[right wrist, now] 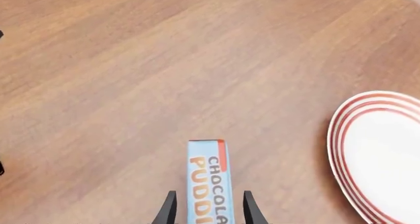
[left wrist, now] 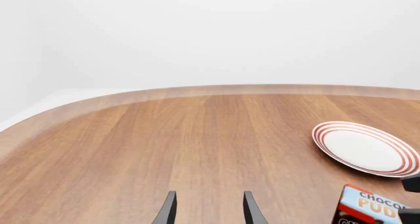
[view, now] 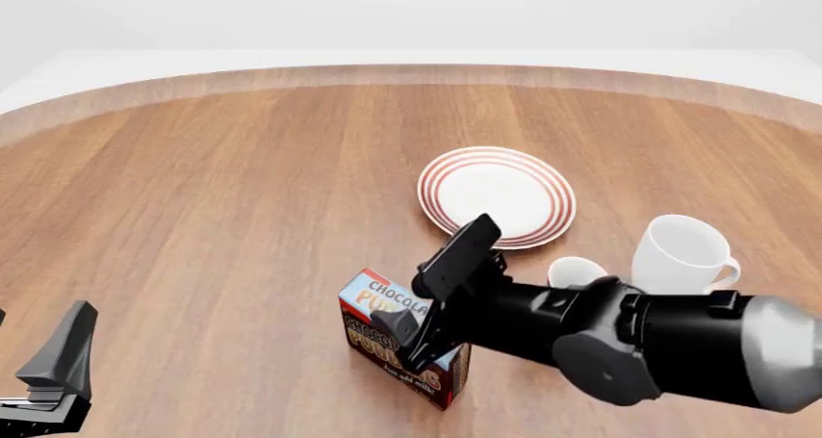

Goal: Put the chocolate pudding to the right of the plate.

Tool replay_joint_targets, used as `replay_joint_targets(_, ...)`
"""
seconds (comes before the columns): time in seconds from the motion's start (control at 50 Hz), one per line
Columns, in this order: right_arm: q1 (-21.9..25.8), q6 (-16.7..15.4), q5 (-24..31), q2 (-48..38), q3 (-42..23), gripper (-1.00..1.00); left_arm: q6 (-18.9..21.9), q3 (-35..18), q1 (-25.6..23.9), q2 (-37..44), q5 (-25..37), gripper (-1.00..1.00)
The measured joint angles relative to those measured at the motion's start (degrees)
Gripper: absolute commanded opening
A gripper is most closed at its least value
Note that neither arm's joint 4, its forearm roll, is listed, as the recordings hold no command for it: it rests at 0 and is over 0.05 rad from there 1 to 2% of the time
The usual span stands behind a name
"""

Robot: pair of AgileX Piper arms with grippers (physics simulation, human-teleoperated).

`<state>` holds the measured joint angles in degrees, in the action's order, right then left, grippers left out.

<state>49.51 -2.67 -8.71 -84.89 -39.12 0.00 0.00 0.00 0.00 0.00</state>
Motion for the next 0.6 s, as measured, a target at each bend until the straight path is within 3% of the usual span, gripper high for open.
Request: replay_joint_targets(0.6,-0.38,1.61,-3.96,-2.20,3.53,1.00,0.00,0.00,0.00,0.00,0.00,1.00)
